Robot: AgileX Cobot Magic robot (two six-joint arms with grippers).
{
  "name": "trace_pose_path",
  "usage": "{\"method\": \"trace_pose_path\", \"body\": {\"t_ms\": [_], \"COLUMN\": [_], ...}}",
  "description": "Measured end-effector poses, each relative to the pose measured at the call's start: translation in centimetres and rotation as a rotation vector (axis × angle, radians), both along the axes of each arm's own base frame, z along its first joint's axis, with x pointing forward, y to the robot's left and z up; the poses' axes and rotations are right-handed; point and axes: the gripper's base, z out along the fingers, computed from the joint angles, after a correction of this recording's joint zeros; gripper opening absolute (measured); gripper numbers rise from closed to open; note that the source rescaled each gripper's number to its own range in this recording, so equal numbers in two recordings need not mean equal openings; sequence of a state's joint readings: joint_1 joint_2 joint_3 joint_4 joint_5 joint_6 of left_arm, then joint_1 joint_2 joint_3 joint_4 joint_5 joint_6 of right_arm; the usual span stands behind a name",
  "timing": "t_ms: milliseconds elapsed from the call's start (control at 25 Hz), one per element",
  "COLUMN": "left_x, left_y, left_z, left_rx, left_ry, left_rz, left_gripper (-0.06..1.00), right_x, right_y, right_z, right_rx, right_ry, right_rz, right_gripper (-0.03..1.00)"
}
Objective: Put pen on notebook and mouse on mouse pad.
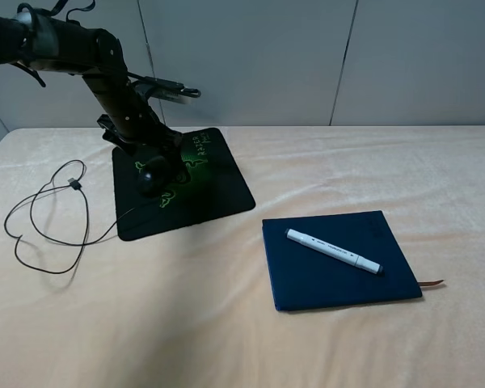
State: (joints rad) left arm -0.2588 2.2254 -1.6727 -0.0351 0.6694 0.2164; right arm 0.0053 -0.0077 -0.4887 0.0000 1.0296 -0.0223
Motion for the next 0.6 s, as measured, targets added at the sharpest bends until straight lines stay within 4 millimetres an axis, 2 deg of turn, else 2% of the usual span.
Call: {"method": "trace_pose_path", "body": {"t_ms": [360,600], "left_x": [-1.1,-2.7], "left_y": [0.2,0.6], "left_z": [0.4,5.3], "left_rx": [0.022,0.021], "left_ry": [0.102,0.11], "left_rz": [-0.009,-0.017], "left_gripper": [1.0,1.0], "right_x": [0.0,0.0], "right_y": [0.0,0.0], "right_z": [0.0,0.0], "right_rx": [0.0,0.0], "right_ry": [0.0,0.0], "right_rz": [0.0,0.0], "right_gripper": [1.0,1.0]}}
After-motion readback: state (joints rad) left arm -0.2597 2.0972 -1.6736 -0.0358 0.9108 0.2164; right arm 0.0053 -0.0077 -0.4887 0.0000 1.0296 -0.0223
